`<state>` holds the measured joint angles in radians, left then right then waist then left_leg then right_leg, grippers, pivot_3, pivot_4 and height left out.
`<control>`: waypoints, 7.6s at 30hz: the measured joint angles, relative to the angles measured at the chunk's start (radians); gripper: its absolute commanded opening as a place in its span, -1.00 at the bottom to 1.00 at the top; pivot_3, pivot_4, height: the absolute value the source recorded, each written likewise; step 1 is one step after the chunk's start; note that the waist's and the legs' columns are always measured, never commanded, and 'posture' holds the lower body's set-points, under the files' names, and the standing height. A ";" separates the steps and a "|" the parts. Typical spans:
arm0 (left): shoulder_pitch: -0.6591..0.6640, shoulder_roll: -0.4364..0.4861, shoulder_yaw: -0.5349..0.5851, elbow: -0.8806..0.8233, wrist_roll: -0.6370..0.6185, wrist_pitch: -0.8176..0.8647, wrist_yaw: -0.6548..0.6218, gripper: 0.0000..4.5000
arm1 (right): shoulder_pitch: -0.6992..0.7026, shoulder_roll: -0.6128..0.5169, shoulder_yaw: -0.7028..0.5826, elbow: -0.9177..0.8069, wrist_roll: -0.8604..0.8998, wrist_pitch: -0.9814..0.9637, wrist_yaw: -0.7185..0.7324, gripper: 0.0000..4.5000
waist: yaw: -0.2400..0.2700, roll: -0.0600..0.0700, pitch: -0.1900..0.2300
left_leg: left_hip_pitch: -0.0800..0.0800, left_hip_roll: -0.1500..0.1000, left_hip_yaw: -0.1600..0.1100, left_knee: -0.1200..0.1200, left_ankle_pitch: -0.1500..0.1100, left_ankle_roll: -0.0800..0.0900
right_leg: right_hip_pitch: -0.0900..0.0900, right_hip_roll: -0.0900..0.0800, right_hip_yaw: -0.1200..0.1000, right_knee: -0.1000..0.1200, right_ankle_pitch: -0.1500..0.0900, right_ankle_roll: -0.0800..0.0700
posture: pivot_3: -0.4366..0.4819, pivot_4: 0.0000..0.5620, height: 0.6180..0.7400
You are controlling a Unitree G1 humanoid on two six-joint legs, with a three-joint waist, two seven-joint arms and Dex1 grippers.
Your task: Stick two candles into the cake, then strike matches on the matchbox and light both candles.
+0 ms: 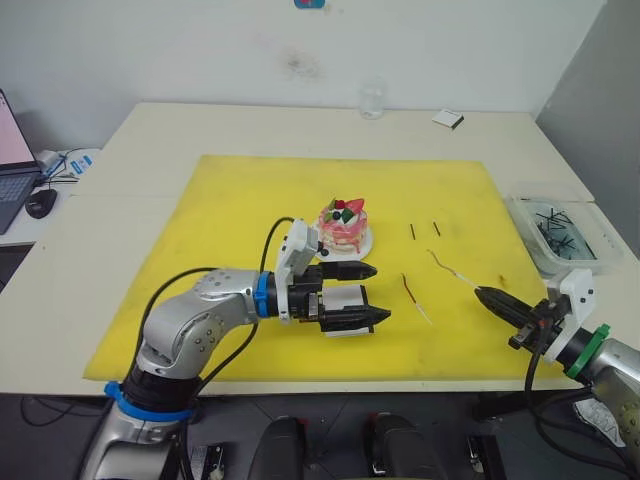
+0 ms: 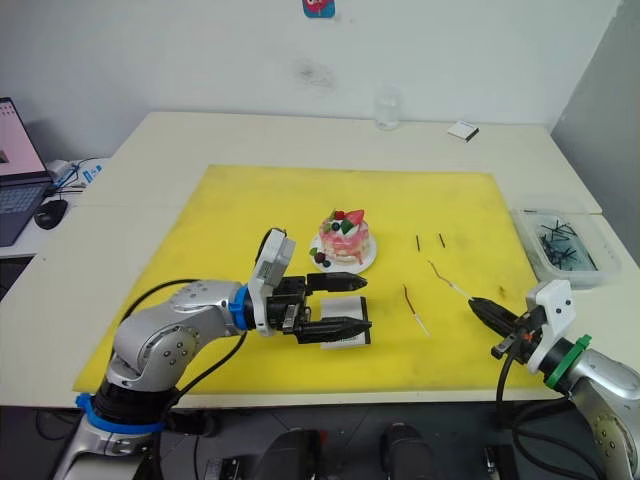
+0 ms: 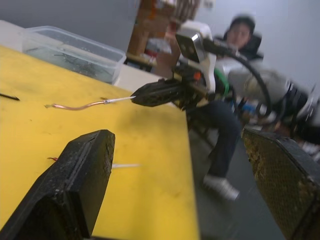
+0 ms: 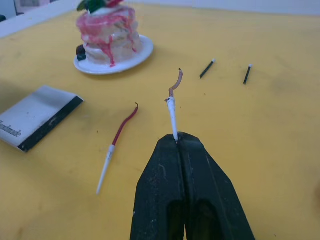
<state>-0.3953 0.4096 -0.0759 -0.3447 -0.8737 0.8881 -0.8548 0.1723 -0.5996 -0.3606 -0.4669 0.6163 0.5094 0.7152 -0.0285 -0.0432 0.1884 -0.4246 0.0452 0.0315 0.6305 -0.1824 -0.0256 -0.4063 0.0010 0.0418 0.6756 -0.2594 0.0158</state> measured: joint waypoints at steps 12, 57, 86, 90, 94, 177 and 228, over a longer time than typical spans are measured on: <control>-0.052 -0.359 0.209 0.262 -0.360 0.197 0.480 0.19 | -0.124 0.019 0.014 -0.135 0.120 0.067 -0.116 -1.00 | 0.000 0.000 0.000 | 0.001 -0.001 0.000 0.001 0.000 0.000 | 0.000 0.002 0.000 0.001 0.002 0.003 | -0.05 -0.47 1.00; -0.178 -0.516 0.231 0.340 -0.405 0.065 0.540 0.03 | -0.277 0.008 0.111 -0.267 0.308 0.233 -0.366 -1.00 | 0.001 0.000 0.000 | -0.008 -0.008 -0.003 0.000 -0.001 0.001 | 0.000 0.001 -0.001 -0.013 0.004 0.006 | -0.05 -0.47 1.00; -0.228 -0.381 0.235 0.326 -0.385 0.070 0.510 -1.00 | -0.294 -0.053 0.182 -0.271 0.250 0.228 -0.324 0.84 | 0.000 0.000 0.000 | -0.008 -0.010 -0.003 -0.001 -0.001 0.001 | 0.000 0.000 -0.001 -0.013 0.004 0.007 | -0.05 -0.47 1.00; -0.256 -0.219 0.233 0.292 -0.344 0.090 0.463 -1.00 | -0.369 -0.065 0.254 -0.256 0.182 0.223 -0.315 0.99 | -0.004 0.000 0.000 | -0.008 -0.010 -0.003 -0.001 -0.001 0.001 | -0.002 0.000 -0.002 -0.012 0.004 0.006 | -0.05 -0.47 1.00; -0.314 -0.039 0.234 0.281 -0.251 0.081 0.364 -1.00 | -0.488 -0.074 0.384 -0.216 0.062 0.223 -0.303 0.99 | -0.001 0.000 0.000 | -0.008 -0.009 -0.003 -0.001 0.000 0.001 | -0.002 0.000 -0.002 -0.012 0.004 0.006 | -0.05 -0.47 1.00; -0.504 -0.040 0.181 0.874 0.337 -0.315 -0.077 -1.00 | -0.733 0.252 0.537 -0.082 -0.252 0.332 -0.391 0.99 | 0.002 0.000 0.000 | -0.011 -0.001 0.000 -0.002 -0.001 0.001 | -0.006 0.001 -0.003 -0.010 0.004 0.006 | -0.05 -0.47 1.00; -0.499 -0.079 0.170 0.950 0.451 -0.443 -0.098 0.18 | -0.732 0.269 0.518 -0.117 -0.250 0.378 -0.419 1.00 | 0.002 0.000 0.000 | -0.011 -0.001 0.000 -0.001 -0.001 0.001 | -0.006 0.001 -0.003 -0.009 0.004 0.006 | -0.05 -0.47 1.00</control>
<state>-0.8943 0.3305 0.0938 0.6053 -0.4224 0.4449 -0.9526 -0.5596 -0.3306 0.1572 -0.5841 0.3662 0.8879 0.2963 -0.0269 -0.0434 0.1885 -0.4357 0.0446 0.0318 0.6293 -0.1830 -0.0247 -0.4124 0.0018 0.0388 0.6665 -0.2553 0.0220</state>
